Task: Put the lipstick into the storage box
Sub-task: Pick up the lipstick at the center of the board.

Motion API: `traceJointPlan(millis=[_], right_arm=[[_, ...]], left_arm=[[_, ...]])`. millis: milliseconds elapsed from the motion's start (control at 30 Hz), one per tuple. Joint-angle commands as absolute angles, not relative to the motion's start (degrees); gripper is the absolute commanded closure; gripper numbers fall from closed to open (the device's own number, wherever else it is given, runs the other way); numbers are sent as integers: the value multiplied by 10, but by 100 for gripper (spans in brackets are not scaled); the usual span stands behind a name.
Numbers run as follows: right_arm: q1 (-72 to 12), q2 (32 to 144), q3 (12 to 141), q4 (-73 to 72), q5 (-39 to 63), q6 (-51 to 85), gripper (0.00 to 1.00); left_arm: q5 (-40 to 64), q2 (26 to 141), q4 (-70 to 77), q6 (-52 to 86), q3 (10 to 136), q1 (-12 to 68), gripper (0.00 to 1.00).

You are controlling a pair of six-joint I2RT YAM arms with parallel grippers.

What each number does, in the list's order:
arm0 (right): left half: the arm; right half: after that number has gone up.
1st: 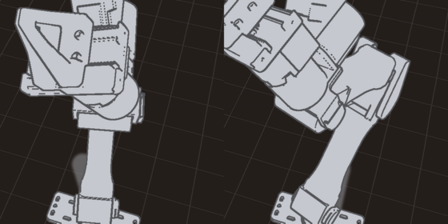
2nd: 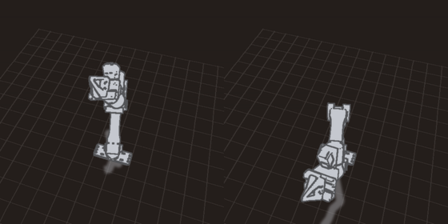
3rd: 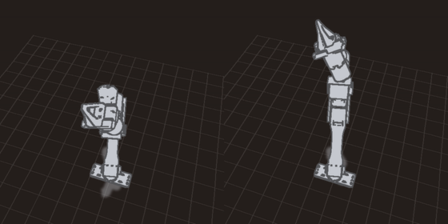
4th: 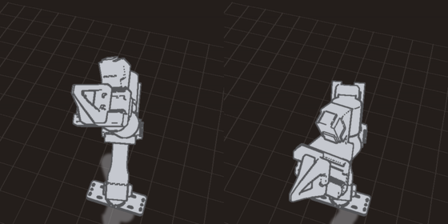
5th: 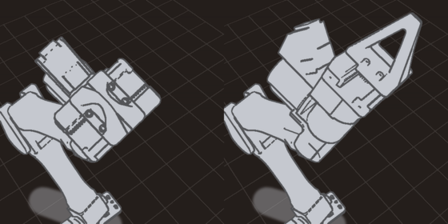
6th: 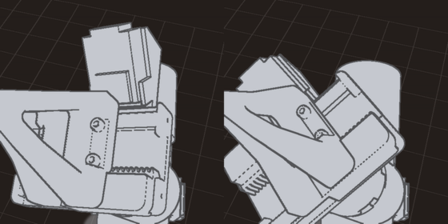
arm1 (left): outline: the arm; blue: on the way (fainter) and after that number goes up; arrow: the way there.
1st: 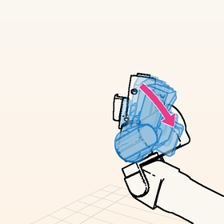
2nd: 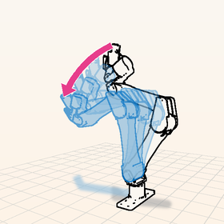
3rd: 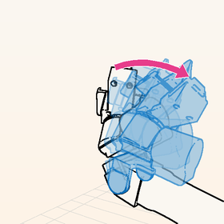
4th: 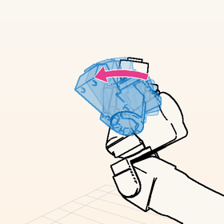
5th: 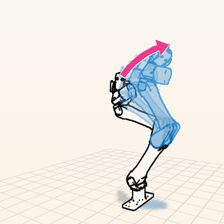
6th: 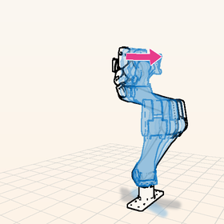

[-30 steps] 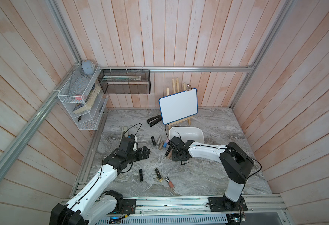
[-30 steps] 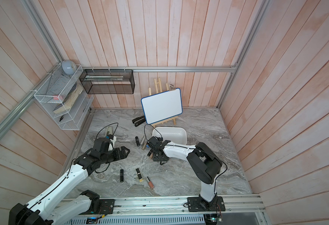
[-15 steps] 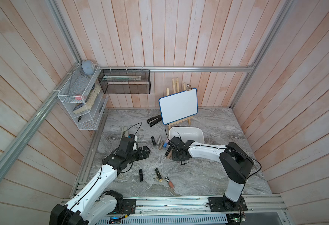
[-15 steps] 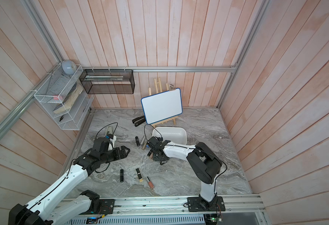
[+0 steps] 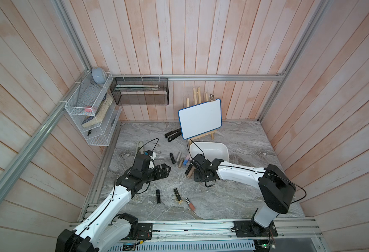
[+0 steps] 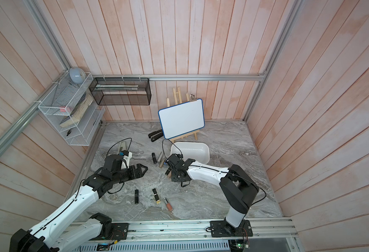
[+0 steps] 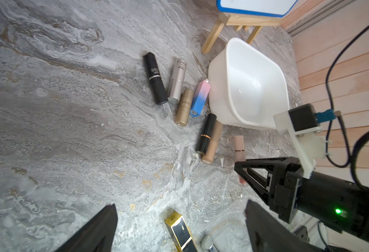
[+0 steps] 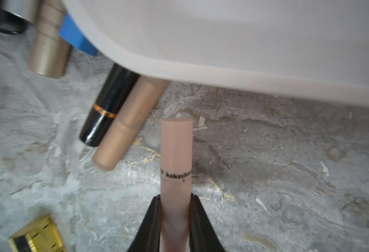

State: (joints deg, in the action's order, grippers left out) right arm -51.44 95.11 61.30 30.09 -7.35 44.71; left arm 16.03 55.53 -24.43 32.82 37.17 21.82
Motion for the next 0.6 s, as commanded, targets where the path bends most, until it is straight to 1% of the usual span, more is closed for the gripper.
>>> traceJointPlan(millis=[0, 133, 300, 400, 567], right_arm=[[-513, 899, 608, 300, -40, 428, 94], [-479, 843, 602, 277, 17, 399, 94], [-392, 786, 583, 220, 126, 381, 94], [-350, 782, 599, 218, 153, 366, 94], [-301, 807, 614, 204, 180, 346, 93]], left_arm=[[214, 542, -194, 330, 359, 221, 4], [266, 544, -150, 335, 350, 220, 4], [368, 561, -34, 379, 324, 221, 4], [394, 576, 13, 398, 317, 221, 4], [401, 600, 40, 404, 316, 221, 4]])
